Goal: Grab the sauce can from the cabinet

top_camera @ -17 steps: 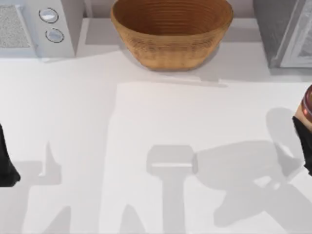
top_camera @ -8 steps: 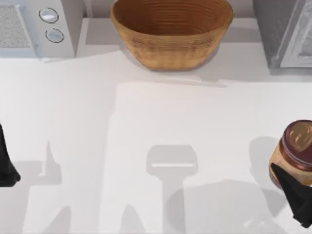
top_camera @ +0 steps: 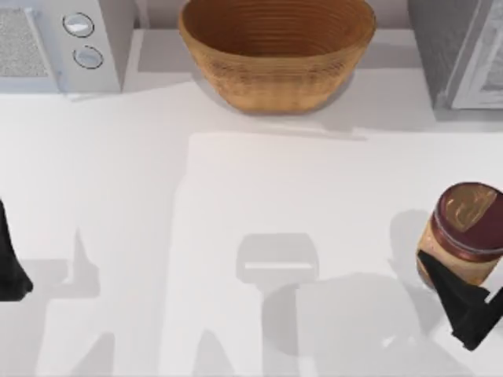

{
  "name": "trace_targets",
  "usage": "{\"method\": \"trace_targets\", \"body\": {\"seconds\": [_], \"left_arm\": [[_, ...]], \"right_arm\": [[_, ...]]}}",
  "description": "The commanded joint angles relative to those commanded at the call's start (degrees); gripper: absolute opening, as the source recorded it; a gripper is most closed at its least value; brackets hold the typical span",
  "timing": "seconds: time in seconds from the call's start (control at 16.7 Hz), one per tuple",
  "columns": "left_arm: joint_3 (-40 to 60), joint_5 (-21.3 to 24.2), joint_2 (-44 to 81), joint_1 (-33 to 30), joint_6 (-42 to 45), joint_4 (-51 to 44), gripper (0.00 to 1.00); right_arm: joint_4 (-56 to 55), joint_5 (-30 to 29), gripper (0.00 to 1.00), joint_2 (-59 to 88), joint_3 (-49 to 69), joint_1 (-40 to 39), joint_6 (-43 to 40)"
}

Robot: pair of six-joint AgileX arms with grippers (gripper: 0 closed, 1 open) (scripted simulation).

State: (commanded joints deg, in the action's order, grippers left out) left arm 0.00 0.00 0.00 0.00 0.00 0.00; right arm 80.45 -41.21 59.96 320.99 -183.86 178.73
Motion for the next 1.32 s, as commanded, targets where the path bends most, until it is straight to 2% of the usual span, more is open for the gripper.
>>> {"method": "trace_targets", "body": {"seconds": [0.3, 0.54, 1.32], "left_arm": [[0.0, 0.0, 0.0, 0.0, 0.0, 0.0, 1.00], [0.0, 0.0, 0.0, 0.0, 0.0, 0.0, 1.00], [0.0, 0.0, 0.0, 0.0, 0.0, 0.0, 1.00]], "right_arm": [[-0.2, 8.0, 0.00, -6.3, -6.5, -8.1, 0.4], [-0.2, 8.5, 0.00, -6.7, -7.0, -8.6, 0.4], [-0.2, 8.5, 0.98, -6.7, -7.0, -8.6, 0.4]]}}
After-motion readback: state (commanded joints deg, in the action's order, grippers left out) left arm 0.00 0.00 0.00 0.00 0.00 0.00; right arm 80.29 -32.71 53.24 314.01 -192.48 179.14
